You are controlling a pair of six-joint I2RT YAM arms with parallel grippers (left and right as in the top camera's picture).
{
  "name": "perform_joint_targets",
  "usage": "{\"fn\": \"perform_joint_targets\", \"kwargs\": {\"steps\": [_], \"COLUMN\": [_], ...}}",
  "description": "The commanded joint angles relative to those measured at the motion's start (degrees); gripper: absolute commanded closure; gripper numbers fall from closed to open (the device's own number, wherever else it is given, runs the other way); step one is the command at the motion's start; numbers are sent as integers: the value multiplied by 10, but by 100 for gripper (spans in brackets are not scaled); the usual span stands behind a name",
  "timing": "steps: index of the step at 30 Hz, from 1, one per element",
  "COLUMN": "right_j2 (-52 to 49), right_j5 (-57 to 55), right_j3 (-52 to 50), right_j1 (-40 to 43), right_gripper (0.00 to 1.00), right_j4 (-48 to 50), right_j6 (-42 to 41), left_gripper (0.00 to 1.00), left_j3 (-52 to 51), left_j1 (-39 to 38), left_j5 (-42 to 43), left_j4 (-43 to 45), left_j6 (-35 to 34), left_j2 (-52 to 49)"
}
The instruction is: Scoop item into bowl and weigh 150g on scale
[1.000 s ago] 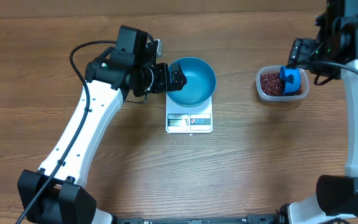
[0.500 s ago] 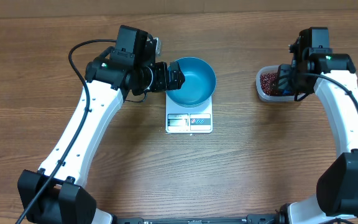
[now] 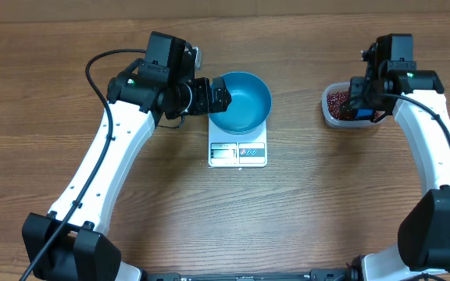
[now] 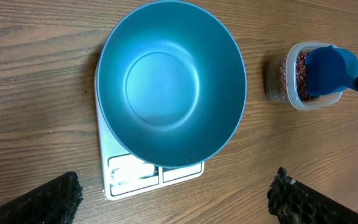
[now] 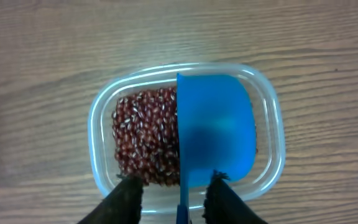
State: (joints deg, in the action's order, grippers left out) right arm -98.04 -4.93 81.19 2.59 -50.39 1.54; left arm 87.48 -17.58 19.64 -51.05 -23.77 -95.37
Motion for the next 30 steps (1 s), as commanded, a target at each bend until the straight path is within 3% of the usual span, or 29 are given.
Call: {"fn": "perform_joint_targets", "kwargs": {"steps": [1, 25, 30], "right_j2": [-6, -45, -45], "right_j5": [-6, -32, -32], "right_j3": [-2, -2, -2], "right_j1": [-1, -1, -1], "right_gripper": [68, 72, 86], "right_j4": [-5, 10, 10], "right_j6": [3, 3, 21], "left_gripper": [0, 0, 0], "left_j3": [9, 8, 8], "left_j1": [0, 0, 0], "left_j5": [-6, -22, -22], "left_j4": [2, 3, 3], "left_j6": [9, 8, 8], "left_j2": [2, 2, 2]}}
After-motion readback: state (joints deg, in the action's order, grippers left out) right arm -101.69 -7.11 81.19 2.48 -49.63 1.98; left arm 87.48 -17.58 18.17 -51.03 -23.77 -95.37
